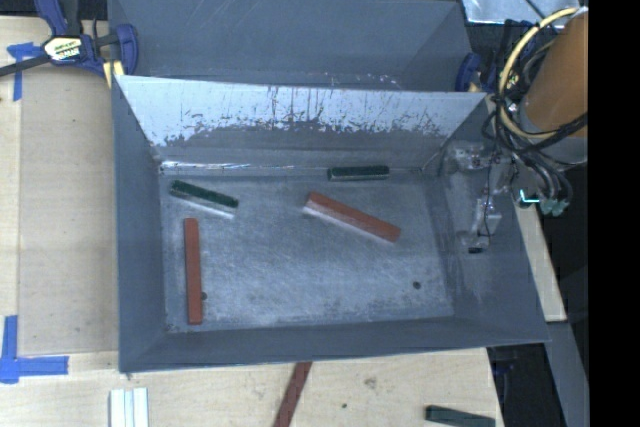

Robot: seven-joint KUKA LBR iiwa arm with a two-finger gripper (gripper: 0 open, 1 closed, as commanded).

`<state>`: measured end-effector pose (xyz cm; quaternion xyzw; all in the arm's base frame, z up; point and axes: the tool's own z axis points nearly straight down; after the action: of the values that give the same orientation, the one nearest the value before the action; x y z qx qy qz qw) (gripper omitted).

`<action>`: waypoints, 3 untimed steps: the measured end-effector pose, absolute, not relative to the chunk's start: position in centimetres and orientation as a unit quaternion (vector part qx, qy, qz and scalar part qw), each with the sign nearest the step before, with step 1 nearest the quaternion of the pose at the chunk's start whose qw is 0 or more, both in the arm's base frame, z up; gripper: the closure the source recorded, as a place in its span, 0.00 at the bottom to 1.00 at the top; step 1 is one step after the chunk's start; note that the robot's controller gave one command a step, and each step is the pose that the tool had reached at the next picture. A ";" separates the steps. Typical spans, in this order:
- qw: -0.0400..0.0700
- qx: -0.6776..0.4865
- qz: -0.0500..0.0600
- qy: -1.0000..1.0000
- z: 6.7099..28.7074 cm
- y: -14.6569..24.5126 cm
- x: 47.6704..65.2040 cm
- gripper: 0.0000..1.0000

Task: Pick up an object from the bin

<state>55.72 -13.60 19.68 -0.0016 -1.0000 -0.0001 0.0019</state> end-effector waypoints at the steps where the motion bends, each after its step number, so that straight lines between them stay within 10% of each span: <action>1: -0.002 0.000 0.001 -1.000 20.1 -13.6 55.9 0.00; 3: -0.005 0.050 0.001 -0.999 8.0 -10.7 59.1 0.00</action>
Offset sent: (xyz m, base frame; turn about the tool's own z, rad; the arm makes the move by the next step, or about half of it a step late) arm 0.0018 0.0666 -0.1258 -0.2113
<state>59.08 -10.66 7.99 0.0500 -0.9987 0.0009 -0.0052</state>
